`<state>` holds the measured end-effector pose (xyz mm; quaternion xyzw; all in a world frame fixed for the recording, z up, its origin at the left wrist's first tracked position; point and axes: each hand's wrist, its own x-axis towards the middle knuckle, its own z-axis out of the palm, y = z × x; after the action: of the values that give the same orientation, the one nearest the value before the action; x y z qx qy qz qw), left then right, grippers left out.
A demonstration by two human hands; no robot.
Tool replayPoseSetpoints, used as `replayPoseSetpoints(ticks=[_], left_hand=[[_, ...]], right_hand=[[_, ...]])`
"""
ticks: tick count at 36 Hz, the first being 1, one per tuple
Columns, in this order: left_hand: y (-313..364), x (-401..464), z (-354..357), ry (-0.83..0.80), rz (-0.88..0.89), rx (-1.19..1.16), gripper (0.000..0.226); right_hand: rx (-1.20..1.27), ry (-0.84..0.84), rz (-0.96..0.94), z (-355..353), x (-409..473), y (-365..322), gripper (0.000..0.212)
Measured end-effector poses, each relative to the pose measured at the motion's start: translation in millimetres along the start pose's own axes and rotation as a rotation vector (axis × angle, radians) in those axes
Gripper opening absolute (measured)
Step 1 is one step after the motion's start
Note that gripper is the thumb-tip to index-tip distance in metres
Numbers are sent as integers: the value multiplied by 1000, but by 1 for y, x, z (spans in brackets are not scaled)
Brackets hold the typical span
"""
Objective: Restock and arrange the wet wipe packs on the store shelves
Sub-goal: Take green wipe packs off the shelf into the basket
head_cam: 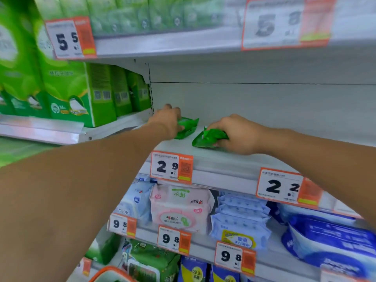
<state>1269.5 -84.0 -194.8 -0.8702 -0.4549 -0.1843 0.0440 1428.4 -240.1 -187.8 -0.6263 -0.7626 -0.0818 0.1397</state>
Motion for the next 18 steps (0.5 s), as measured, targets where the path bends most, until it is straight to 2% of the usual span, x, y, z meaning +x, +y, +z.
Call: replayPoseSetpoints(ticks=[2,4,7,9,11,13,16,18], left_hand=[[-1,7,4,-3,-28,-47,25],[-2,12,9,44,-68,-161,13],[-4,18,10,127,-103,-370,23],[-6,17,-1,228,-128,-502,18],[-11,12,-19,344,-128,-609,9],[-18,0,-39,429,-102,-657,12],[-28,-30,-61,494,-75,-742,19],[-33,-54,-72,535,-68,-780,14]], right_hand=[[-9,38,-20,-3,1,4,10],[-5,81,-49,-5,0,9,16],[33,162,-67,-9,-5,15,17],[117,237,-42,-11,-7,19,12],[297,300,38,-17,-10,18,12],[504,334,115,-25,-14,9,9],[876,295,231,-39,-22,-16,12],[1067,261,276,-48,-29,-35,16]])
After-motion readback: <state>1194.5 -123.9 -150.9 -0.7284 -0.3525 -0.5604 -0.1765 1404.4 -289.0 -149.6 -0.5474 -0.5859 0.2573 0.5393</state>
